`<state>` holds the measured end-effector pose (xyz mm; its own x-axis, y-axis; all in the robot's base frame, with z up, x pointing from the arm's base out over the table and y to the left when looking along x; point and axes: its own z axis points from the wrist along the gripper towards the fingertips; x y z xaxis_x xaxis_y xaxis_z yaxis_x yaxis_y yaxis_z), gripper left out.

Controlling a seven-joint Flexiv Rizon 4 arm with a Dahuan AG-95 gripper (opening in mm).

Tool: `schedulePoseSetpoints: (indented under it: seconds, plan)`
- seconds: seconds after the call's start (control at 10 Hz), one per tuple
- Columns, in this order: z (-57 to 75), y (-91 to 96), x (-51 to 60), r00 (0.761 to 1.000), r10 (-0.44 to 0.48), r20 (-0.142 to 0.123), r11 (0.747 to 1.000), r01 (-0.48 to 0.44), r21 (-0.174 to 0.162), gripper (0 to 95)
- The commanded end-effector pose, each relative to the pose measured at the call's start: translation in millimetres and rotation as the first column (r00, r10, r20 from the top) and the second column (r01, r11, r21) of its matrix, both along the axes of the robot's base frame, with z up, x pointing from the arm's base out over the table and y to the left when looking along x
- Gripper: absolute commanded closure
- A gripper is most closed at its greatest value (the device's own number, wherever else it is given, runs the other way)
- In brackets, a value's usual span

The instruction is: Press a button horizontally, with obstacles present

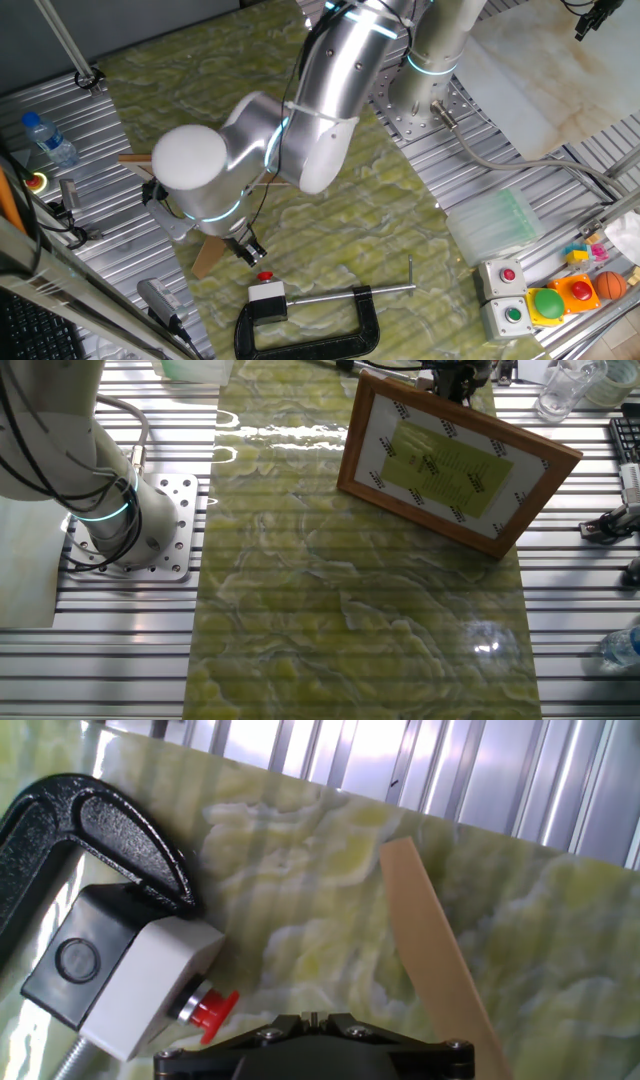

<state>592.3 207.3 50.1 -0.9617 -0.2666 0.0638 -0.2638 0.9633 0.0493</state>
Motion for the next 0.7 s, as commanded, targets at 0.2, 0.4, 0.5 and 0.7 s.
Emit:
schedulePoseSetpoints:
  seconds: [0.2, 0.4, 0.5, 0.7]
  plan:
    - [0.1, 0.1, -0.3, 1.0, -0.006, 0.003, 1.0, 0.006, -0.022, 95.0]
    - [0.1, 0.1, -0.3, 0.999, -0.008, 0.041, 0.999, 0.009, -0.04, 95.0]
    - [0.1, 0.1, -0.3, 0.998, 0.003, 0.062, 0.999, -0.001, -0.042, 95.0]
    - [0.1, 0.1, -0.3, 0.997, 0.034, 0.074, 0.998, -0.03, -0.054, 95.0]
